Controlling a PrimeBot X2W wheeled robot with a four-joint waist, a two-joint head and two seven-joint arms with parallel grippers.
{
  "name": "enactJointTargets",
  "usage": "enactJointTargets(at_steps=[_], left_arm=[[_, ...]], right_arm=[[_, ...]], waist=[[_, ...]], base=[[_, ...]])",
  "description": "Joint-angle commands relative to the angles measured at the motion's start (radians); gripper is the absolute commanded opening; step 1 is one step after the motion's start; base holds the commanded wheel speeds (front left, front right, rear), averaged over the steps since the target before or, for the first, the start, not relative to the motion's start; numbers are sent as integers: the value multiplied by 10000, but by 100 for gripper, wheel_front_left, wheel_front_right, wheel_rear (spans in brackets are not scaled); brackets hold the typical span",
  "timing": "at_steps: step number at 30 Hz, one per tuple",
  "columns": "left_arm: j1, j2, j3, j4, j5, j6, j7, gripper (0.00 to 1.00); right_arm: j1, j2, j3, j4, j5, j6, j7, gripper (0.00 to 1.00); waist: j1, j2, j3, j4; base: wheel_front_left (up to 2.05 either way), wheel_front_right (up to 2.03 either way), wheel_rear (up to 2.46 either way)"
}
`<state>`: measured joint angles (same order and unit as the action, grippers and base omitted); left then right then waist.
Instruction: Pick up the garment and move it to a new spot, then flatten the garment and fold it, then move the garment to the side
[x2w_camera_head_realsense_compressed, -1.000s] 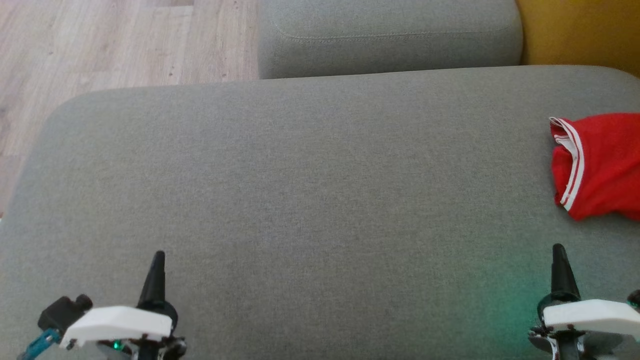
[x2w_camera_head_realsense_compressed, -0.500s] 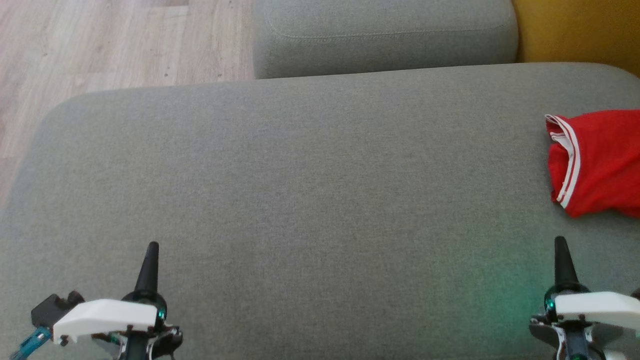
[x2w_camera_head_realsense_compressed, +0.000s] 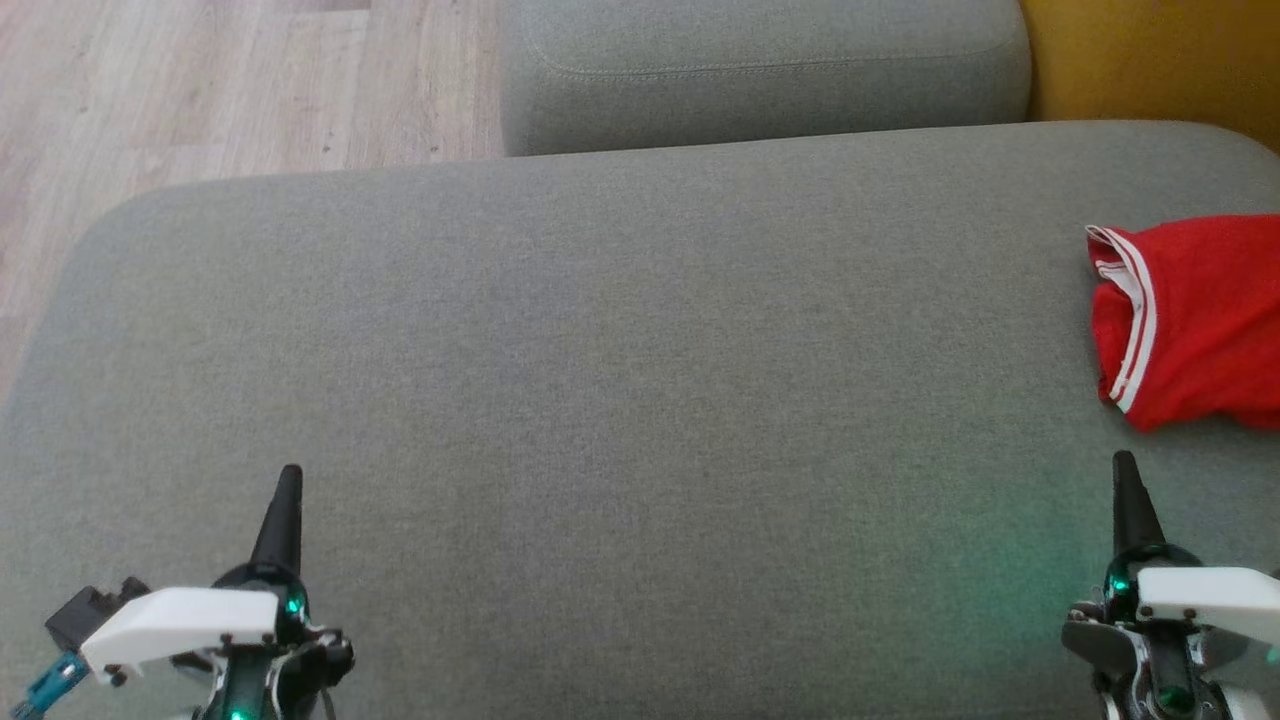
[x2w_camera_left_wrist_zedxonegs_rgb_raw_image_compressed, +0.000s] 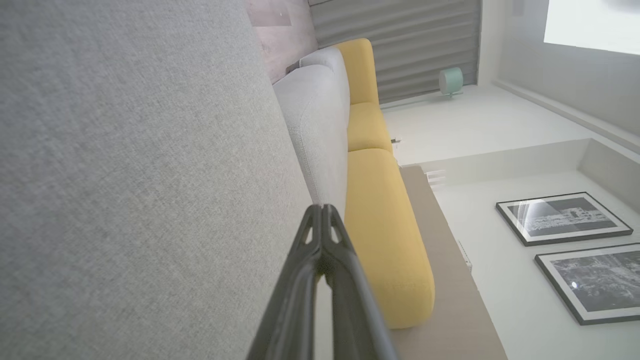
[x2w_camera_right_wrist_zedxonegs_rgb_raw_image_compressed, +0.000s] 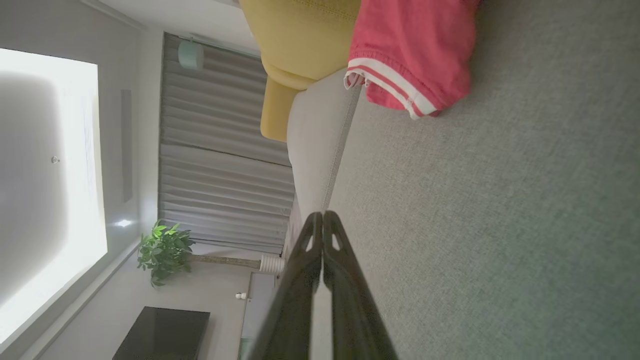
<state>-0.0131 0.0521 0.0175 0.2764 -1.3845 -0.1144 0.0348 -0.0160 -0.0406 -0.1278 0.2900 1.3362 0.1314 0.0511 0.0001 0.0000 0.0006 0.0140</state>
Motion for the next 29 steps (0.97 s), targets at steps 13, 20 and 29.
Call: enactJointTargets(at_steps=[13, 20, 29], left_arm=[[-801, 100, 643, -315, -1490, -123, 424, 0], [-921, 96, 790, -315, -2264, -158, 633, 0], [-938, 83, 827, -315, -2353, -163, 675, 0]], right_arm=[[-774, -91, 152, -424, 1718, -7, 397, 0], [-903, -96, 139, -449, 2603, -7, 597, 0], [-920, -97, 138, -453, 2722, -7, 623, 0]], waist=[[-1, 0, 16, -85], [-1, 0, 24, -133], [-1, 0, 25, -140]], base=[[0, 0, 0], [0, 0, 0], [0, 0, 0]])
